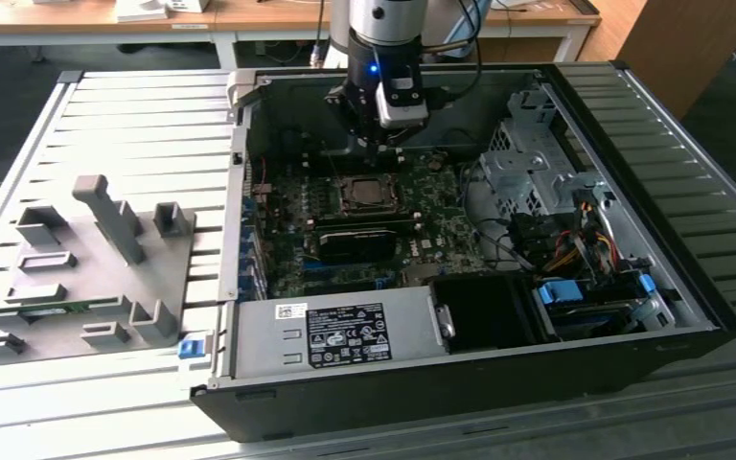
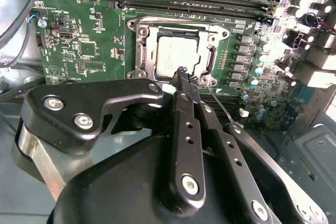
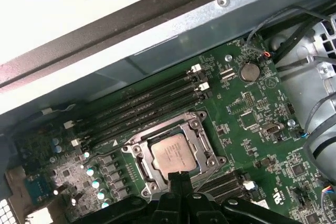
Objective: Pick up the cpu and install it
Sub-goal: 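Install the first cpu locking lever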
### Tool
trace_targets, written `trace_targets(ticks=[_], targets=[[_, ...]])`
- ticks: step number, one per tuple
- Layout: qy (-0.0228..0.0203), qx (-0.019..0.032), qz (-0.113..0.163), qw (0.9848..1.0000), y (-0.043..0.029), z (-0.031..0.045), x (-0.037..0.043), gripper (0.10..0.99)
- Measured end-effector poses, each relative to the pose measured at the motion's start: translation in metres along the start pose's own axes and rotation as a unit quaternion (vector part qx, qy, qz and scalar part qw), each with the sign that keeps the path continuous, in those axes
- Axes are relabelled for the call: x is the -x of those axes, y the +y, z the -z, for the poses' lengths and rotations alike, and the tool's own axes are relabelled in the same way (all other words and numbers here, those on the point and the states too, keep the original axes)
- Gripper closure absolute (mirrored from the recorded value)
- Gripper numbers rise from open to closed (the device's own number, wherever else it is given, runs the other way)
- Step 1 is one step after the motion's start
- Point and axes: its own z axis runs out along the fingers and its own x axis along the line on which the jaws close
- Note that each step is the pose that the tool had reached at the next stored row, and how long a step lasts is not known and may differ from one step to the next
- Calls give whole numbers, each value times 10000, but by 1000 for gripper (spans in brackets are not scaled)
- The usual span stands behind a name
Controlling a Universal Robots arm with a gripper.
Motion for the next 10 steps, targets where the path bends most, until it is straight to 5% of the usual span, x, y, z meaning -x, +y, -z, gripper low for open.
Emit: trace_targets(ticks=[6, 10], targets=[[0, -1, 88, 10000, 0, 0, 0, 980], [1, -7, 395, 9992, 0, -2, 0, 980]])
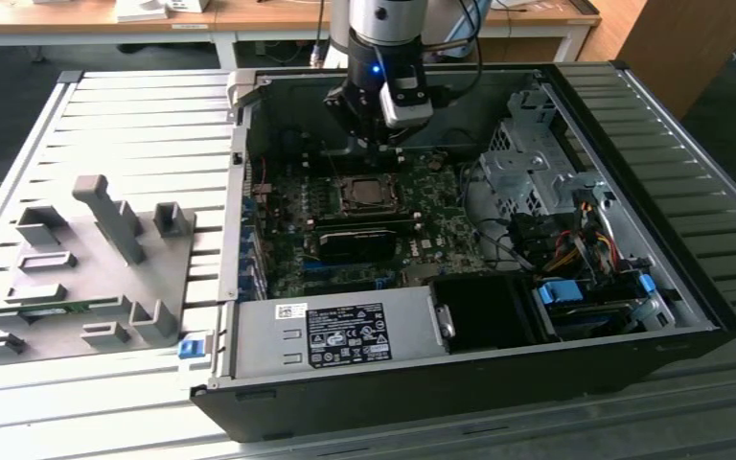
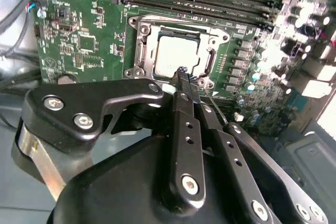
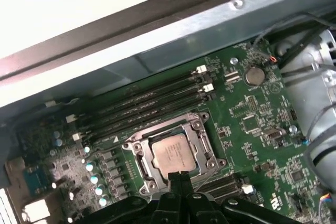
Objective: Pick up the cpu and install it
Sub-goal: 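Install the first cpu locking lever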
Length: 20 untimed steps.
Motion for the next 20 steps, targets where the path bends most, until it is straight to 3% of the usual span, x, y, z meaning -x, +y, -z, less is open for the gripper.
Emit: trace_targets(ticks=[5, 10, 15, 20], targets=[[1, -7, 460, 9989, 0, -6, 0, 980], [-6, -12, 901, 9959, 0, -10, 0, 980], [-7, -18, 1353, 9908, 0, -16, 0, 980], [-6, -25, 1803, 9836, 0, -26, 0, 980]])
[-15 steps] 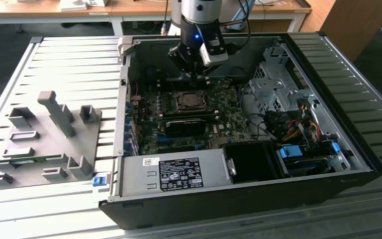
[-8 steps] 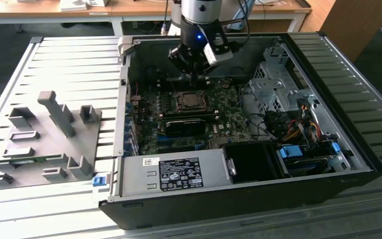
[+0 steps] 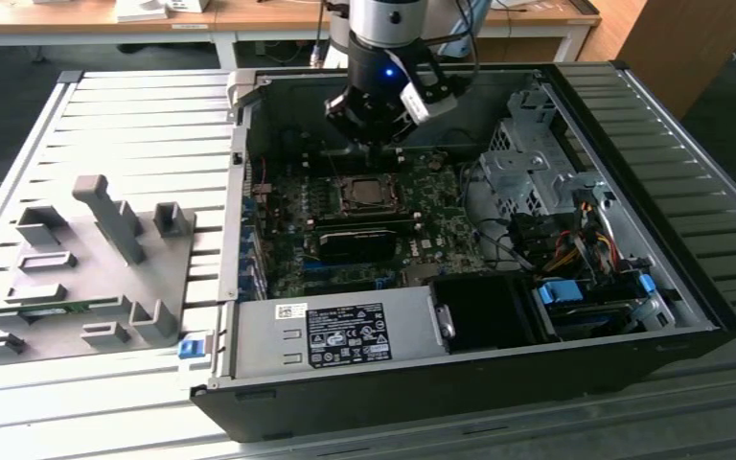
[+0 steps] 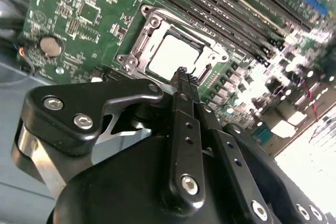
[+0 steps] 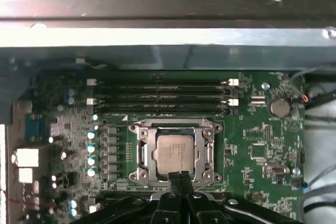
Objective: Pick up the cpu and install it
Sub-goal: 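Install the first cpu locking lever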
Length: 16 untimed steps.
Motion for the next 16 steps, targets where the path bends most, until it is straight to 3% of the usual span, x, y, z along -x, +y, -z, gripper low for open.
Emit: trace_targets(ticks=[4, 16], targets=[[-9, -1, 119, 9999, 0, -8, -44, 980], [-34, 11, 118, 9999, 10, -44, -401, 980]])
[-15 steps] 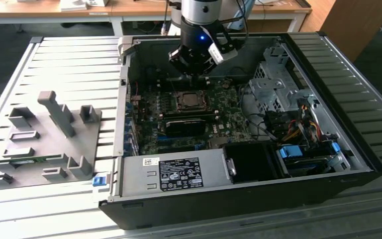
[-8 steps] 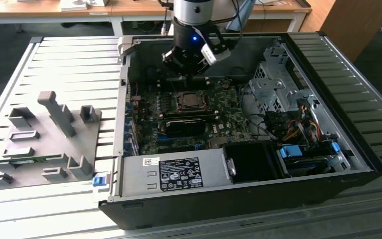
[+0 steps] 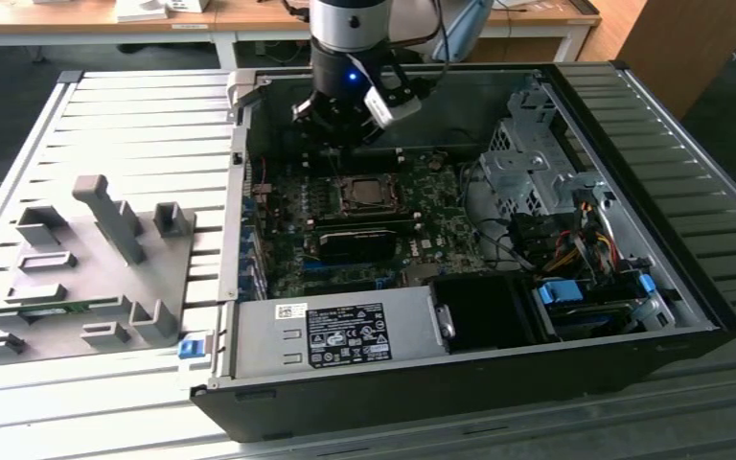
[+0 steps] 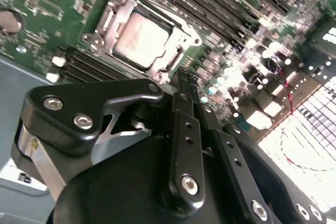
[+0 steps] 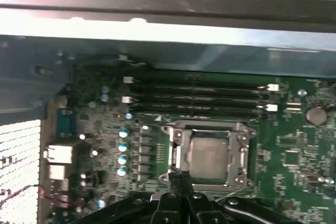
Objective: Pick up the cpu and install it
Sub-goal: 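Install the first cpu locking lever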
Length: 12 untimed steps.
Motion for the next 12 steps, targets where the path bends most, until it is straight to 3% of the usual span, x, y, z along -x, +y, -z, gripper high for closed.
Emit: trace_targets(ticks=[4, 8, 12], targets=[[-27, -1, 0, 10000, 24, -14, -97, 980], [-90, -3, 1, 10000, 40, -20, -170, 980], [-96, -3, 2, 10000, 78, -26, -209, 980]])
